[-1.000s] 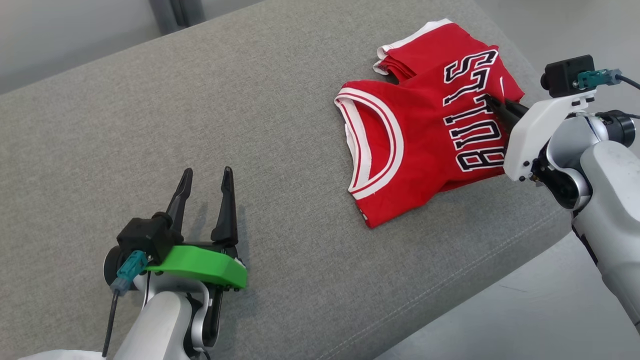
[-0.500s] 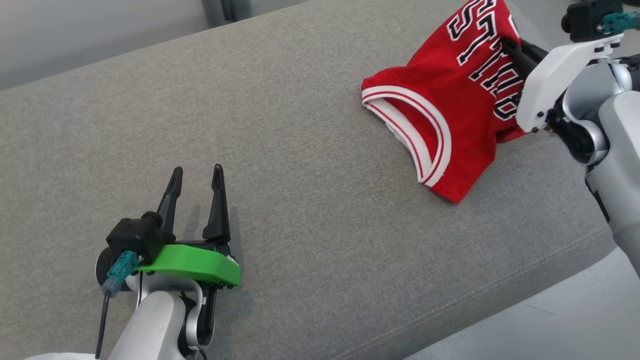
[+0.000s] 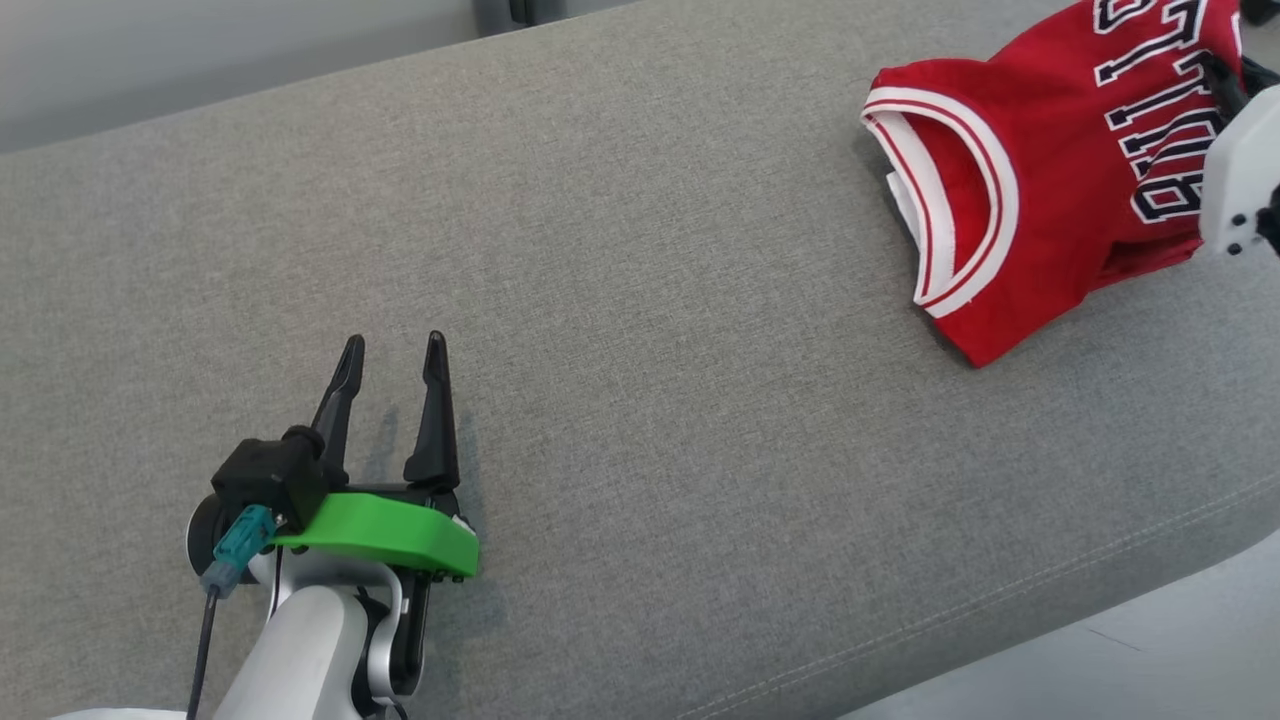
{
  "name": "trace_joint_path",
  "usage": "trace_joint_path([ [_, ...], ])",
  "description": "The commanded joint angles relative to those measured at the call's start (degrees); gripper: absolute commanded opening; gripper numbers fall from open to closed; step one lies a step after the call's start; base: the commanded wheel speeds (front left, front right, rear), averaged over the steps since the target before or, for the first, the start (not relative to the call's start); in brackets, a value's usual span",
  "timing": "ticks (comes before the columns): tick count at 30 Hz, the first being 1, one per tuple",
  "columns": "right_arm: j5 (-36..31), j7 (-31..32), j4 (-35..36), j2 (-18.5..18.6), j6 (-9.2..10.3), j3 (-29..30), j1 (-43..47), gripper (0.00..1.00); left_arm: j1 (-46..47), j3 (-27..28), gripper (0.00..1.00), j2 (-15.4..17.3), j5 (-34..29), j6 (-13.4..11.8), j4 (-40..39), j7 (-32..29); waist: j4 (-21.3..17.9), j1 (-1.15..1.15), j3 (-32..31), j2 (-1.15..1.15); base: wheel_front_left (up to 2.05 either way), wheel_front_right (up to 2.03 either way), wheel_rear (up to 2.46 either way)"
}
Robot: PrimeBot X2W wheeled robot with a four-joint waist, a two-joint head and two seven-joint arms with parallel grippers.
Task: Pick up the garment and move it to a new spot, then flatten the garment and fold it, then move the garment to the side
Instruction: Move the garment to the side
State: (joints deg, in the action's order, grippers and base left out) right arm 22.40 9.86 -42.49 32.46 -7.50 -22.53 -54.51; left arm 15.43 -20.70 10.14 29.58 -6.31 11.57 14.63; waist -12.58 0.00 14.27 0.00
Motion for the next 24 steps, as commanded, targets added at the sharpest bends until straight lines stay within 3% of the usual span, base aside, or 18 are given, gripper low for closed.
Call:
trace_joint_path([
  [1, -2.19, -1.27, -1.18, 1.16, 0.03, -0.65, -1.37, 0.0, 0.27, -0.31, 1.0, 0.8, -0.63, -0.28, -0.43, -0.43, 0.55, 0.0, 0.96, 0.0, 0.0, 0.0, 0.0],
  [17, -11.23, -10.06, -17.6, 3.9, 0.05, 7.34, -6.49, 0.0, 3.41, -2.36, 1.0, 3.56, -3.48, -1.26, -6.89, -4.77, 5.34, 0.0, 8.94, 0.0, 0.0, 0.0, 0.0],
  [24, -15.42, -14.52, -23.02, 2.56, 0.05, 11.32, -9.36, 0.0, 4.32, -2.82, 1.0, 4.78, -4.55, -1.9, -9.92, -6.33, 6.13, 0.0, 12.57, 0.0, 0.0, 0.0, 0.0],
])
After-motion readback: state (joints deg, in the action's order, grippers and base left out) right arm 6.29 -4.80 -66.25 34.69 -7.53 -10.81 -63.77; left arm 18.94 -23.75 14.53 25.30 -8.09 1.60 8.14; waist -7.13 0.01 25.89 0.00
